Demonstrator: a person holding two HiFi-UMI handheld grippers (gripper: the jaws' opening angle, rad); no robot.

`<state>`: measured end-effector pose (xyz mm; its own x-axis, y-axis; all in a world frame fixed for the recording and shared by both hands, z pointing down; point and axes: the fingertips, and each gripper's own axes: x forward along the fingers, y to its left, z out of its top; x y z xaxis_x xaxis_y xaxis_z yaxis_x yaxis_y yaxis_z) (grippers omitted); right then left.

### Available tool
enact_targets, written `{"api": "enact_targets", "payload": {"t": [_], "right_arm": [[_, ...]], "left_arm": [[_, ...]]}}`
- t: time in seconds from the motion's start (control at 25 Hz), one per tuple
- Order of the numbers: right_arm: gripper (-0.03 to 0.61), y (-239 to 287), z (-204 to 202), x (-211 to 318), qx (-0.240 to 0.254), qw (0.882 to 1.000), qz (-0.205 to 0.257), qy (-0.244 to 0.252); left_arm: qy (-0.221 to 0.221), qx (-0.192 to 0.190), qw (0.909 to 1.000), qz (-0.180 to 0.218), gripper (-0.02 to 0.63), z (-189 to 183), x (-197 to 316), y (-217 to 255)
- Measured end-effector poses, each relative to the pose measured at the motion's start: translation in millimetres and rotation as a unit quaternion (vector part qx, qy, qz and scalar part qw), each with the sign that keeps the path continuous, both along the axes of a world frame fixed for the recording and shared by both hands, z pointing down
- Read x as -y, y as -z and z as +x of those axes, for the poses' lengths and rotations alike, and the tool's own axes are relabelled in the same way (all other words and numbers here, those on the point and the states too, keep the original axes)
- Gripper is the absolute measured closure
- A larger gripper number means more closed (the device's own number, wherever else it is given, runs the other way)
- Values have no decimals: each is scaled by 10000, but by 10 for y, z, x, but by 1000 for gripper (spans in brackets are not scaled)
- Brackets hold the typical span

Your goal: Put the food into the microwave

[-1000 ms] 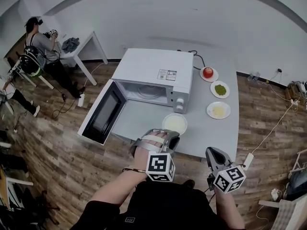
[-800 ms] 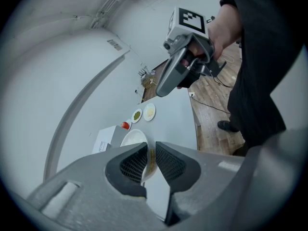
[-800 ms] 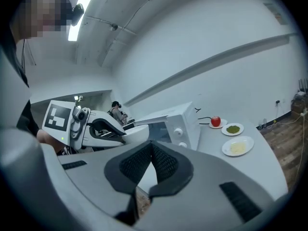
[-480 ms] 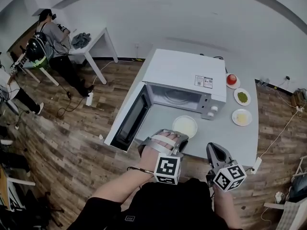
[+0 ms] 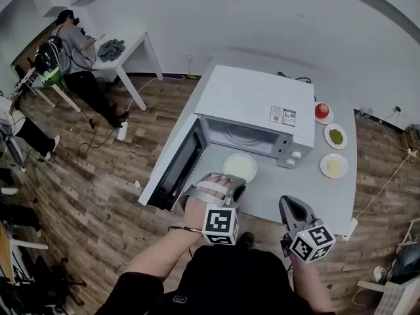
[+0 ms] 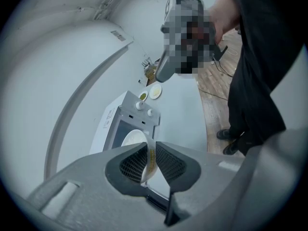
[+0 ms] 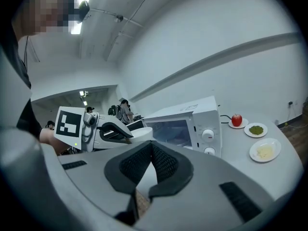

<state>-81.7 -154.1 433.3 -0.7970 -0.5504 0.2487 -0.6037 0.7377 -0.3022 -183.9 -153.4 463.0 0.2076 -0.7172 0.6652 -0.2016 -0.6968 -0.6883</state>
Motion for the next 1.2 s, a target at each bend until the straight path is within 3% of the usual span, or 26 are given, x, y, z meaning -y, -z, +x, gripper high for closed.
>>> {"api": "enact_targets", "payload": {"t": [0.48, 0.88, 1.2], "right_arm": [[565, -261, -412, 500, -212, 9997, -111, 75], [565, -656, -814, 712, -39, 9983, -417, 413], [565, -1008, -807, 805, 33, 9981, -497, 354]], "left_arm": [[-7, 49, 10000, 80, 555, -294, 711, -308], [160, 138, 9997, -98, 552, -557, 1381, -989], [239, 175, 9990, 328, 561, -639, 1853, -1286]]}}
